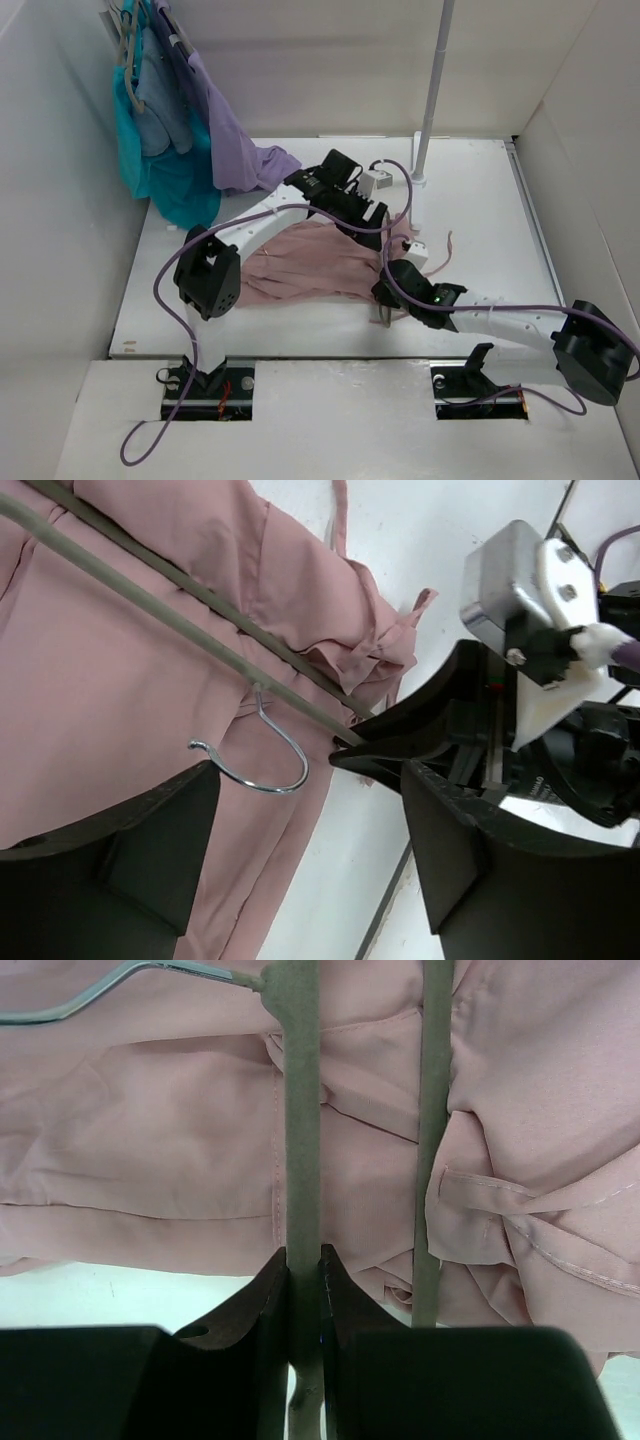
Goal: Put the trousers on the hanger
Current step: Pick up the hanger from the clothesline, then place the trousers on the hanger.
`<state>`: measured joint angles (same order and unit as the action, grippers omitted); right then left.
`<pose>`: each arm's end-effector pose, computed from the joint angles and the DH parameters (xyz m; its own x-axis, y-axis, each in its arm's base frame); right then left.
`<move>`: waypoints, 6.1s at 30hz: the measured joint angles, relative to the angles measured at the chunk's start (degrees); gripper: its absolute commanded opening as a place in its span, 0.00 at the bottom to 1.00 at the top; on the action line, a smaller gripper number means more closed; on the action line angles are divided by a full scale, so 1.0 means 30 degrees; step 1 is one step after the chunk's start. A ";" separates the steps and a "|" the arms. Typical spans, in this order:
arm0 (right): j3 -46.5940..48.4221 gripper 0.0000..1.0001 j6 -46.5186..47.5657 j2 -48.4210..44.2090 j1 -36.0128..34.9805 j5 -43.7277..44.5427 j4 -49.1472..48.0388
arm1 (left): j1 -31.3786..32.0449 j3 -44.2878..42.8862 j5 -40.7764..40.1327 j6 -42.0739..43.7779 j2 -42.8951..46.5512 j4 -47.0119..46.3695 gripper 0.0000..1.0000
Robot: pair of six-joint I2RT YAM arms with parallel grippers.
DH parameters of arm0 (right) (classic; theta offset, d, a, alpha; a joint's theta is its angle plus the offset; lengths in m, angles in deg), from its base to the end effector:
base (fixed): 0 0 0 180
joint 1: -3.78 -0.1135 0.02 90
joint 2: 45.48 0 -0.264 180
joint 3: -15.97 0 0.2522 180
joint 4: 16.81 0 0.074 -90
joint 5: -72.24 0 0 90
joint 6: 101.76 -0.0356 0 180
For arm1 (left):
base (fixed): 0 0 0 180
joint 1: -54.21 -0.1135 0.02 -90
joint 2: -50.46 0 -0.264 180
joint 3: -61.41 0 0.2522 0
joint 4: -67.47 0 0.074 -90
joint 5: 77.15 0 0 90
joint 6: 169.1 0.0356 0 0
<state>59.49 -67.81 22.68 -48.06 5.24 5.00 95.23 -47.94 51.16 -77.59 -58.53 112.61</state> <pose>0.1497 0.1680 0.1760 -0.7125 0.3291 -0.6197 0.0602 0.9086 0.4134 0.3103 -0.2992 0.2929 -0.5089 0.4701 -0.7211 0.8607 0.2909 -0.4178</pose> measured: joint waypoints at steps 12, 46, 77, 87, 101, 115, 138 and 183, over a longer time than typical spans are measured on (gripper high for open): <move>0.0000 0.00 0.0299 0.0066 0.0000 0.0051 -0.0197 | -0.0044 0.0000 -0.0831 -0.0882 -0.1610 -0.0073 0.20; 0.7213 0.90 0.4903 -0.3060 0.7978 -0.3803 0.5253 | -0.0313 0.0459 -0.3650 0.0175 -0.0860 0.0364 0.00; 0.5588 0.00 0.6564 0.0889 0.7264 -0.6186 0.4517 | -0.0087 0.2106 -0.5435 0.1530 0.2550 0.0823 0.00; 0.4641 0.00 0.7147 0.4044 0.4634 -0.6827 0.0823 | -0.0590 0.4000 -0.5013 0.2346 0.1705 0.0291 0.00; 0.4262 0.00 0.9406 0.8429 0.5195 -1.1766 -0.5719 | -0.1625 0.5282 -0.5064 0.3439 0.1931 -0.0452 0.00; 0.5166 0.65 1.0069 0.6229 0.5814 -1.2262 -0.3162 | -0.1406 0.5705 -0.6207 0.3745 0.1960 -0.1020 0.00; 1.2888 0.00 1.2648 1.1562 1.2837 -1.1708 0.3643 | -0.0583 0.6047 -0.7657 0.3891 0.0459 -0.2856 0.00; 0.4452 0.00 0.9989 1.2276 0.9289 -1.6735 -1.3005 | -0.0947 -0.3439 -0.4575 0.3978 -0.3555 0.5530 0.00</move>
<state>72.84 -37.84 59.51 -20.19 -44.96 -34.01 92.39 -58.25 37.43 -65.65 -69.20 129.20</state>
